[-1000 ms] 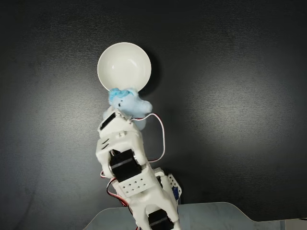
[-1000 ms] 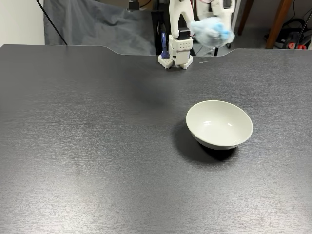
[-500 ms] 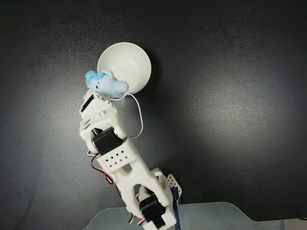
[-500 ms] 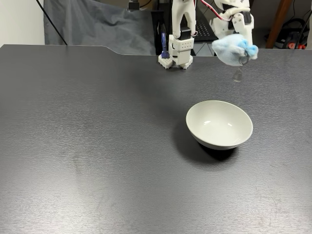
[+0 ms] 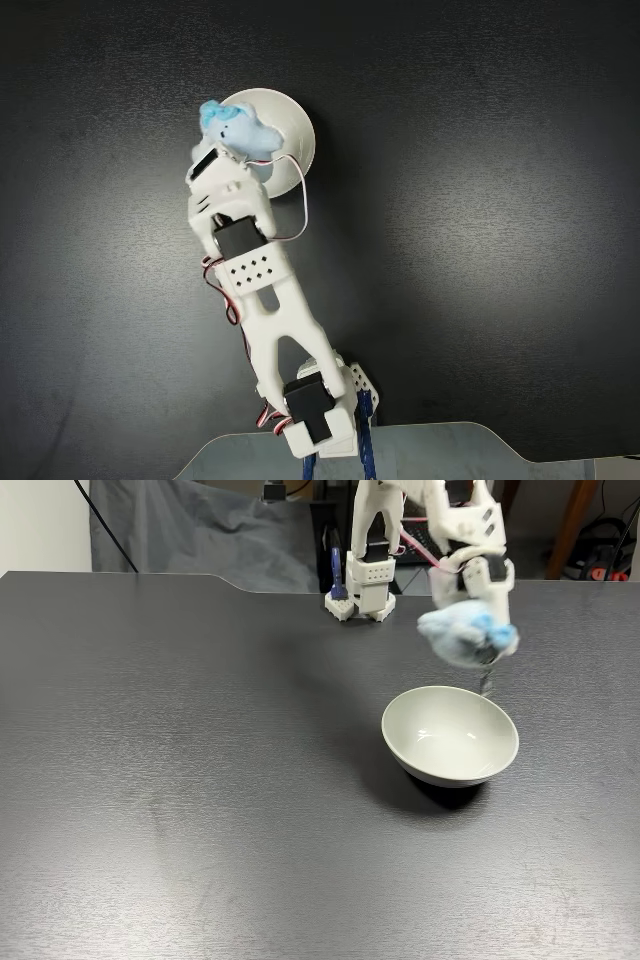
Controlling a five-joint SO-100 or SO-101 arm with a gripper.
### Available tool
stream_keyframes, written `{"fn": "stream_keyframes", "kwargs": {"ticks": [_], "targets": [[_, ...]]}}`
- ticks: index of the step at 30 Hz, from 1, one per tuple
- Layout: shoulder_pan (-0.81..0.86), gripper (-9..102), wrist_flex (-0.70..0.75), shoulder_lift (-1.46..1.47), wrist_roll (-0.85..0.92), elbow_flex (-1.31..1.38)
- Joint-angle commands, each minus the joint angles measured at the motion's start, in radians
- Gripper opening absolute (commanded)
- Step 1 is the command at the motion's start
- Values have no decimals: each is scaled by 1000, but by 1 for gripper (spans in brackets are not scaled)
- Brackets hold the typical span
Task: Grasp a skyblue doll and put it in the white bowl.
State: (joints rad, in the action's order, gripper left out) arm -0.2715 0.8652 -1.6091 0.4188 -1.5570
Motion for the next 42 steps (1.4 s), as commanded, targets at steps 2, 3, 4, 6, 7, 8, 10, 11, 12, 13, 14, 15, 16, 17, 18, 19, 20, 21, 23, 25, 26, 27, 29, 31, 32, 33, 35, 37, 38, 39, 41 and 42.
{"fn": "stream_keyframes", "kwargs": {"ticks": [2,3,4,6,7,8,10,11,12,13,14,15,16,17,18,19,20,21,23,25,26,27,29,31,32,33,35,37,38,39,41,42], "targets": [[55,-1,-40,11,-3,71],[60,-1,-40,20,-3,64],[66,-1,-40,29,-3,63],[69,-1,-40,55,-3,61],[69,-1,-40,69,-3,61],[67,-1,-40,81,-3,61],[57,-1,-40,101,-3,61],[54,-1,-40,109,-3,61],[54,-1,-40,115,-3,61],[54,-1,-40,120,-3,61],[54,-1,-40,124,-5,61],[54,-1,-40,126,-5,61],[54,-1,-40,129,-5,61],[54,-1,-40,130,-5,61],[54,-1,-40,132,-5,61],[54,-1,-40,133,-5,61],[52,-1,-41,144,-5,61],[52,-1,-41,163,-5,66],[41,-1,-41,204,-3,74],[21,-1,-41,227,3,75],[14,-1,-41,230,3,75],[11,-1,-41,230,2,75],[9,-1,-41,229,0,77],[9,-1,-43,229,5,77],[9,-1,-48,229,5,77],[9,-1,-57,229,3,75],[9,-1,-78,229,11,75],[9,2,-87,229,12,75],[9,4,-87,227,12,75],[9,7,-87,227,12,75],[9,14,-80,227,12,74],[9,18,-80,227,12,71]]}}
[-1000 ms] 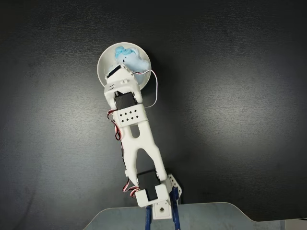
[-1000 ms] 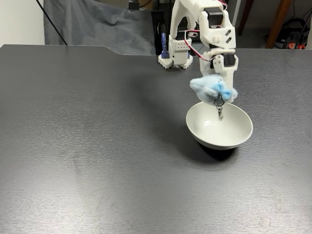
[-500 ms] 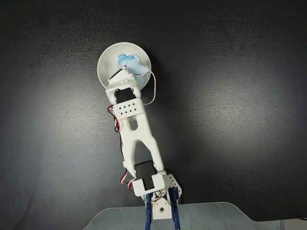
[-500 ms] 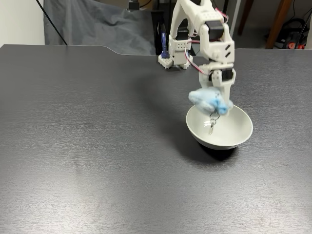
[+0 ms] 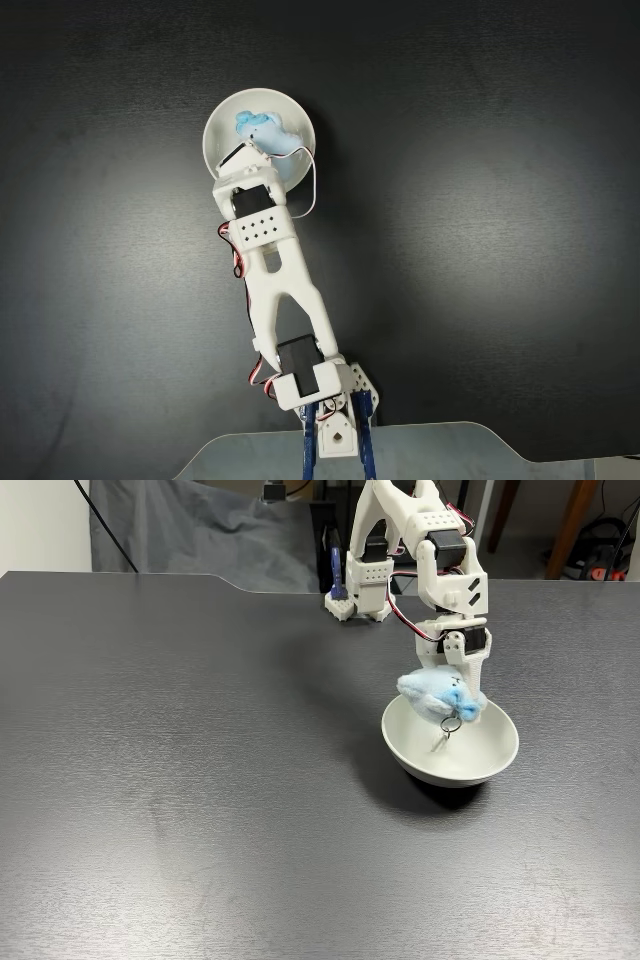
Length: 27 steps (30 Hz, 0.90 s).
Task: Grasp a skyblue doll and put it in the white bowl.
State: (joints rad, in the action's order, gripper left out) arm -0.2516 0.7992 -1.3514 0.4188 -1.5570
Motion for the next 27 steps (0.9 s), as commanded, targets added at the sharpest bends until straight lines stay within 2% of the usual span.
{"fn": "stream_keyframes", "kwargs": {"ticks": [1,5,8,18,21,27], "targets": [[-11,22,-14,-31,12,67],[-11,37,-8,-29,12,63],[-9,43,-8,-29,12,61],[15,43,-18,-74,-2,86],[103,43,-8,-216,-17,156],[281,43,11,-459,-235,270]]}}
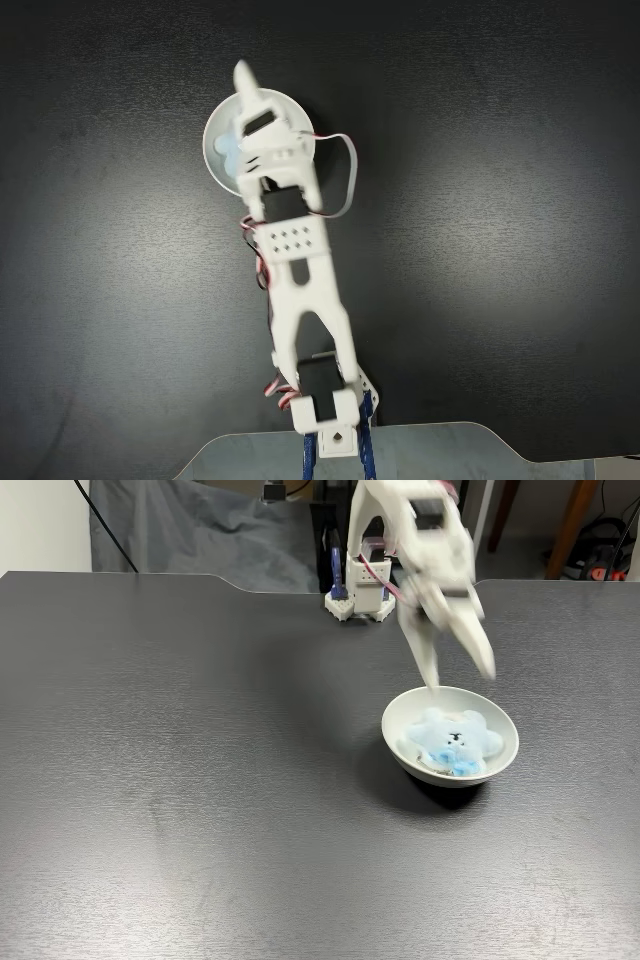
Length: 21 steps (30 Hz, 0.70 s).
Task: Grasp a skyblue doll and put it in the white bowl.
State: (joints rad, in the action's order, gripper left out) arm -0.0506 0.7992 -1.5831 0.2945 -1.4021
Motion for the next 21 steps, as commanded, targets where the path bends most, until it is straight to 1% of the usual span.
{"fn": "stream_keyframes", "kwargs": {"ticks": [1,4,6,8,10,11,12,13,18,21], "targets": [[94,43,34,-262,-132,117],[97,42,169,-403,-146,127],[92,37,290,-512,-150,124],[92,27,407,-612,-150,118],[95,12,500,-684,-150,115],[101,3,528,-713,-150,115],[103,-3,546,-733,-144,115],[103,-4,561,-750,-141,114],[103,9,575,-867,-141,89],[103,11,575,-976,-141,-5]]}}
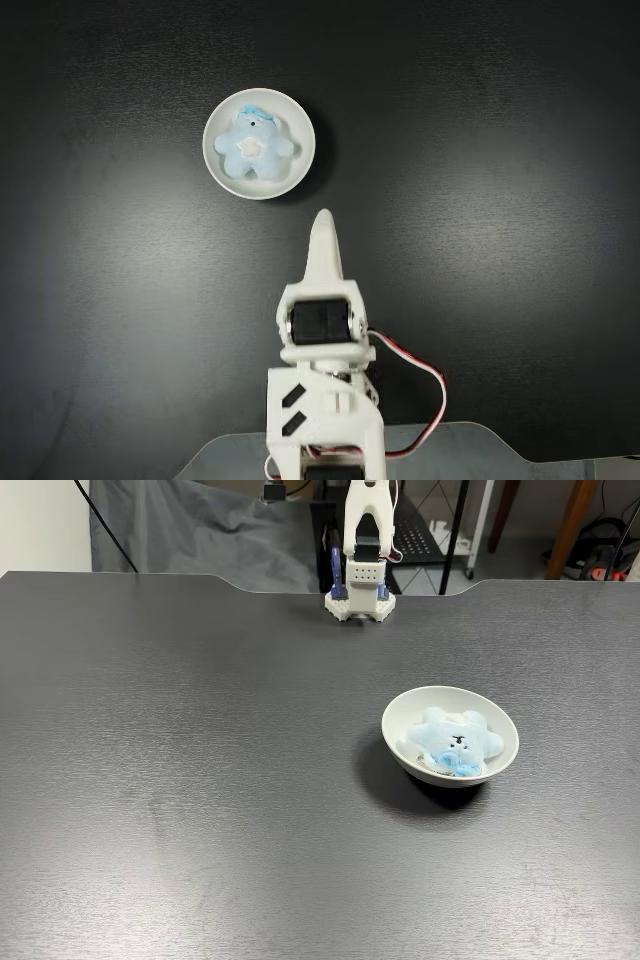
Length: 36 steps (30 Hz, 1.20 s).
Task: Grasp a skyblue doll and put it in the white bowl.
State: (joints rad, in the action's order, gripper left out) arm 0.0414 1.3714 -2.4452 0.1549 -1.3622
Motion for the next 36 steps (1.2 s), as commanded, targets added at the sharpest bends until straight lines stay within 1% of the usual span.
{"fn": "stream_keyframes", "kwargs": {"ticks": [1,4,9,12,15,17,21,33,36], "targets": [[11,11,3,-164,-2,-92],[2,11,-11,-328,-14,-291],[12,11,-25,-577,-17,-770],[14,8,-115,-765,-40,-1025],[14,2,-241,-896,-135,-1224],[14,-1,-276,-897,-206,-1304],[6,-1,-276,-894,-279,-1402],[11,0,-268,-893,-268,-1589],[6,0,-227,-893,-268,-1589]]}}
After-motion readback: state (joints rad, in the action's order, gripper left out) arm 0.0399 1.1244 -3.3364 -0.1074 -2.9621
